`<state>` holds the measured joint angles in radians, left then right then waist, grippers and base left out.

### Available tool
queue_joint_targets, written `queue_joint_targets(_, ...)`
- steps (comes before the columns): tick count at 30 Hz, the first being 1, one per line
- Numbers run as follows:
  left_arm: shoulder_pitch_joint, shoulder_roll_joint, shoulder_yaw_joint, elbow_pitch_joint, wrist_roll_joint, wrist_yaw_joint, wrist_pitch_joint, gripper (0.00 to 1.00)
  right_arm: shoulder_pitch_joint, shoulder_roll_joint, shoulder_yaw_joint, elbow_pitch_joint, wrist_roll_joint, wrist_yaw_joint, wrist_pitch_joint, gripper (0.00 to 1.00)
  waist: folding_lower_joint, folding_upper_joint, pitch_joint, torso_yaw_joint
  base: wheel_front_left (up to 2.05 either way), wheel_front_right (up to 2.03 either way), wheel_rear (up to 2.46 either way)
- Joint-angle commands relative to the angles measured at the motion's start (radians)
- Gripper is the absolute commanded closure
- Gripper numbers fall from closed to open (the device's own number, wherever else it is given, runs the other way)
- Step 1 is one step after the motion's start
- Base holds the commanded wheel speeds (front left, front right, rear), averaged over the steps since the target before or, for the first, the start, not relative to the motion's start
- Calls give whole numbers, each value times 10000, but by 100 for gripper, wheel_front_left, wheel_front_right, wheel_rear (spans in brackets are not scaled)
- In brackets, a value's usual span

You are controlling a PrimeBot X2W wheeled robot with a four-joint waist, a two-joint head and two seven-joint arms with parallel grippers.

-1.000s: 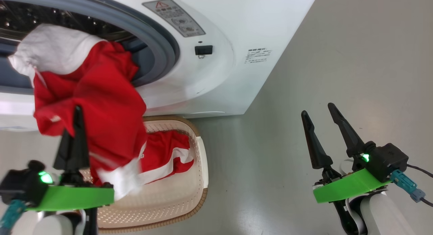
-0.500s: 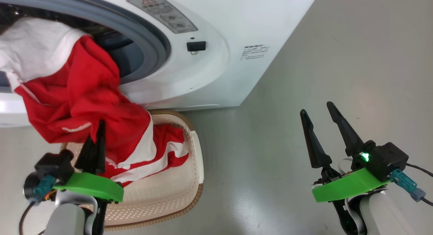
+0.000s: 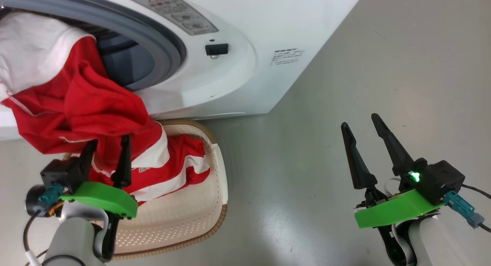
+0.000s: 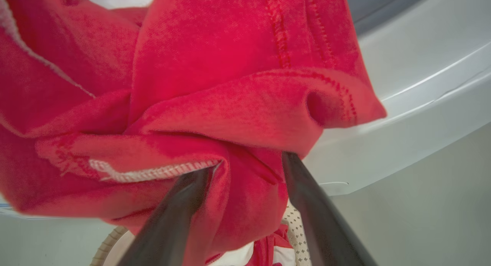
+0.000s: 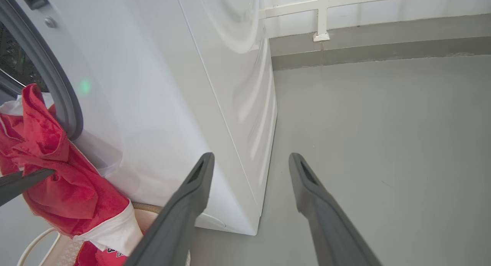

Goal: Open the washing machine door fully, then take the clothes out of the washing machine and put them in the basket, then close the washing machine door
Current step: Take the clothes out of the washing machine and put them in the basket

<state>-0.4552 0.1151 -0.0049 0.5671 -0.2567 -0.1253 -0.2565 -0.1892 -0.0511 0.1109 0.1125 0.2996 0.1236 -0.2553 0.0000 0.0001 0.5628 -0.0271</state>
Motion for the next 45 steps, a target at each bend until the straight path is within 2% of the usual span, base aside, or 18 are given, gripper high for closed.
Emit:
queue_joint_targets(1, 48, 359, 333, -219, -33, -53, -53, 0, -42, 9, 211, -227, 70, 71, -65, 0, 0, -1, -24, 17, 0, 0, 0)
queue_joint_targets(17, 1269, -20, 1077, -2238, 356, -54, -53, 0, 33, 9, 193, -72, 5, 71, -65, 0, 0, -1, -510, 354, 0, 0, 0)
queue_joint_targets(35, 3056, -310, 1325, -4900, 725, -54, -53, 0, 274, 9, 99, -40, -127, 71, -65, 0, 0, -1, -862, 440, 0, 0, 0)
queue_joint_targets(45, 3536, -509, 1456, -5556, 734, -54, -53, 0, 346, 9, -10, -82, -165, 71, -65, 0, 0, -1, -842, 477, 0, 0, 0)
